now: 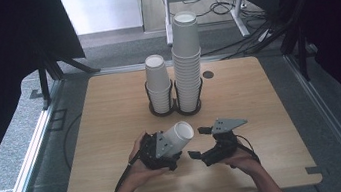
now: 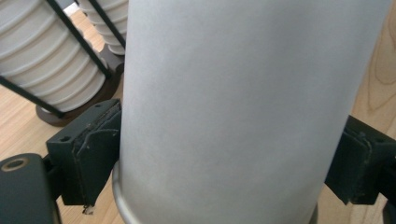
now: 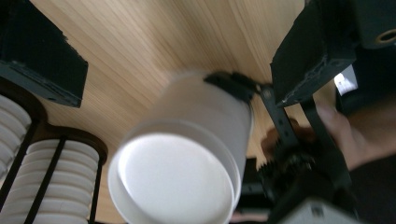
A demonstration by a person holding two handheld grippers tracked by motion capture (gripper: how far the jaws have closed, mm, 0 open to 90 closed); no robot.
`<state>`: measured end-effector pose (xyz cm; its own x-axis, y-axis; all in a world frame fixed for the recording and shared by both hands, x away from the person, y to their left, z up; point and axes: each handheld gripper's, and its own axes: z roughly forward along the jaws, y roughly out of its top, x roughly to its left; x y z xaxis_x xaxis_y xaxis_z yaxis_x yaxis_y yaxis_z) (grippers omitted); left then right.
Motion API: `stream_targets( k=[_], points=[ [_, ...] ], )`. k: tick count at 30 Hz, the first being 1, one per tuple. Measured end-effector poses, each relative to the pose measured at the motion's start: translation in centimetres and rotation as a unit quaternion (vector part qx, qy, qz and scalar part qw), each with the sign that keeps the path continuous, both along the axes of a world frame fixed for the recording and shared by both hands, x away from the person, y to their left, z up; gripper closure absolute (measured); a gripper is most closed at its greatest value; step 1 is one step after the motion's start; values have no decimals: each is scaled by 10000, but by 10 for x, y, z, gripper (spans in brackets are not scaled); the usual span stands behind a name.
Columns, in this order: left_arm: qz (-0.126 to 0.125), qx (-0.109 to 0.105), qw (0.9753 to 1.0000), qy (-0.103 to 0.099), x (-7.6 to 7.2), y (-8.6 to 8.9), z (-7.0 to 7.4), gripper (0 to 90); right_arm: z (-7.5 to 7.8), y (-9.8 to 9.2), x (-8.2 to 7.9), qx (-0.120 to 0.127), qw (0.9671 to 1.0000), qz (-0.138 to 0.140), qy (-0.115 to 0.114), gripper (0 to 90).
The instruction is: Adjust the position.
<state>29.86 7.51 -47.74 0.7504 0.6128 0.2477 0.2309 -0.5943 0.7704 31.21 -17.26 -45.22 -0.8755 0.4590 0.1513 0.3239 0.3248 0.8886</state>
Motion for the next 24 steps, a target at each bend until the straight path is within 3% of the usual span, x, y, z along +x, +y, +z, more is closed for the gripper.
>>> stream_targets(
  k=[7, 10, 14, 17, 20, 24],
  points=[
    [-4, 69, 9999, -73, 1, 1, 5, 94, 5, 3, 8, -554, 9984, 83, -10, 61],
    [-5, 220, 9997, -137, 2, 2, 6, 94, 9, 7, 10, -1053, 9941, 230, -102, 52],
    [12, 348, 9992, -197, 2, 4, 8, 94, 19, 14, 13, -1668, 9850, 356, -246, 47],
    [25, 364, 9990, -253, 3, 5, 7, 94, 28, 18, 16, -1996, 9785, 395, -340, 45],
    [14, 458, 9986, -280, 3, 4, 6, 93, 35, 25, 19, -2433, 9674, 502, -498, 42],
    [-17, 655, 9973, -328, 4, 0, 4, 93, 44, 33, 23, -2820, 9552, 663, -613, 44]
  ],
)
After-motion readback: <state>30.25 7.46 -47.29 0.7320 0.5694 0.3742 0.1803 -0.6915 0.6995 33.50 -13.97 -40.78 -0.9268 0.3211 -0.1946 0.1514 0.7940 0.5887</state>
